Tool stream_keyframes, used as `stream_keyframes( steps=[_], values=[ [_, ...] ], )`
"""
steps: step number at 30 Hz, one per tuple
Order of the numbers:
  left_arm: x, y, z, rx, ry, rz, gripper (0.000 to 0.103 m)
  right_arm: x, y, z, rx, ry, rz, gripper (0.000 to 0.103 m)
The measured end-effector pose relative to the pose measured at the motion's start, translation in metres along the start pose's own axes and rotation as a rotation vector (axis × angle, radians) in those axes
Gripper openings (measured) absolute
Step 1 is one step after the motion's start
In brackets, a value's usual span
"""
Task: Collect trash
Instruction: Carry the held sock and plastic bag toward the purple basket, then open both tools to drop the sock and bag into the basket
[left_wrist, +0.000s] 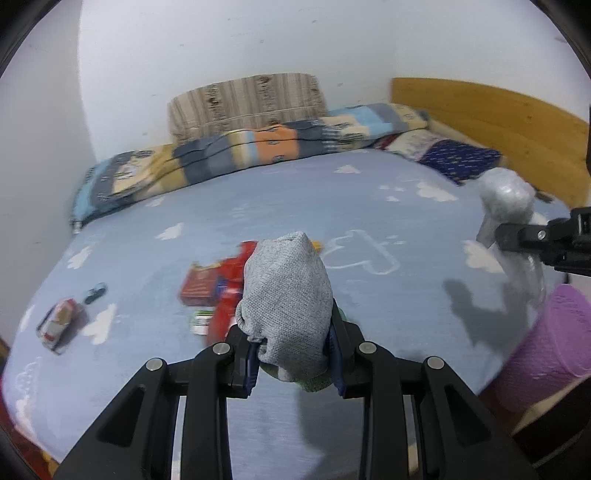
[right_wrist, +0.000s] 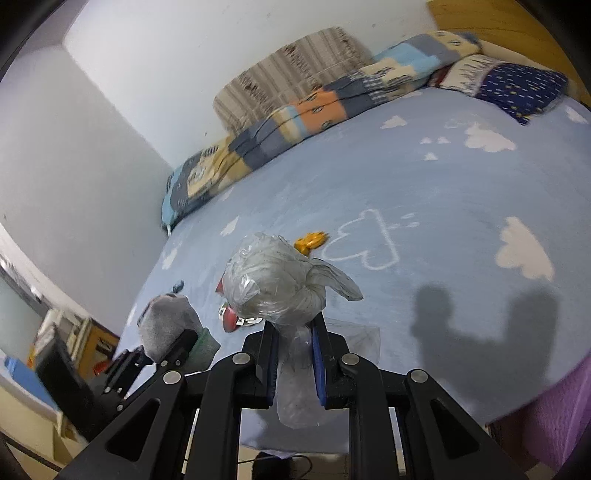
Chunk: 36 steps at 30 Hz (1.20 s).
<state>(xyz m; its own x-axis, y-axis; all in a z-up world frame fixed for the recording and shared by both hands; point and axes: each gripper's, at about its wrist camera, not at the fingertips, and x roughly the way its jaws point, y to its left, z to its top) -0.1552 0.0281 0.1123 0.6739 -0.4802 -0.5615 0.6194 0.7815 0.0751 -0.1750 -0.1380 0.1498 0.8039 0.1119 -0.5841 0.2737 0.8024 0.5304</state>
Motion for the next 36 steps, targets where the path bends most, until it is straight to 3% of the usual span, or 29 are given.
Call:
stream_keyframes(
  steps=[4, 9, 14, 20, 26, 30, 32, 34, 36],
  values=[
    [-0.008, -0.026, 0.005, 0.018, -0.001, -0.097, 0.029, -0.054, -0.035, -0.004, 0.075, -0.072, -0.003, 0.017],
    [-0.012, -0.069, 0.017, 0.048, 0.018, -0.240, 0.029, -0.130, -0.091, -0.020, 0.138, -0.159, -0.130, 0.017],
    [-0.011, -0.140, 0.029, 0.124, 0.076, -0.437, 0.029, -0.193, -0.160, -0.051, 0.267, -0.212, -0.263, 0.017],
    [-0.012, -0.250, 0.038, 0.264, 0.165, -0.670, 0.030, -0.235, -0.216, -0.073, 0.405, -0.255, -0.317, 0.017],
    [-0.011, -0.342, 0.035, 0.467, 0.228, -0.795, 0.030, -0.264, -0.251, -0.086, 0.495, -0.315, -0.330, 0.018],
    [-0.007, -0.383, 0.033, 0.540, 0.264, -0.844, 0.035, -0.272, -0.269, -0.090, 0.533, -0.334, -0.335, 0.019],
    [-0.001, -0.396, 0.033, 0.541, 0.285, -0.858, 0.042, -0.273, -0.278, -0.091, 0.553, -0.334, -0.328, 0.022],
    [0.005, -0.400, 0.034, 0.522, 0.301, -0.857, 0.048, -0.271, -0.285, -0.094, 0.567, -0.334, -0.326, 0.047],
    [0.007, -0.400, 0.035, 0.501, 0.312, -0.858, 0.048, -0.273, -0.289, -0.096, 0.583, -0.346, -0.339, 0.054]
  ],
)
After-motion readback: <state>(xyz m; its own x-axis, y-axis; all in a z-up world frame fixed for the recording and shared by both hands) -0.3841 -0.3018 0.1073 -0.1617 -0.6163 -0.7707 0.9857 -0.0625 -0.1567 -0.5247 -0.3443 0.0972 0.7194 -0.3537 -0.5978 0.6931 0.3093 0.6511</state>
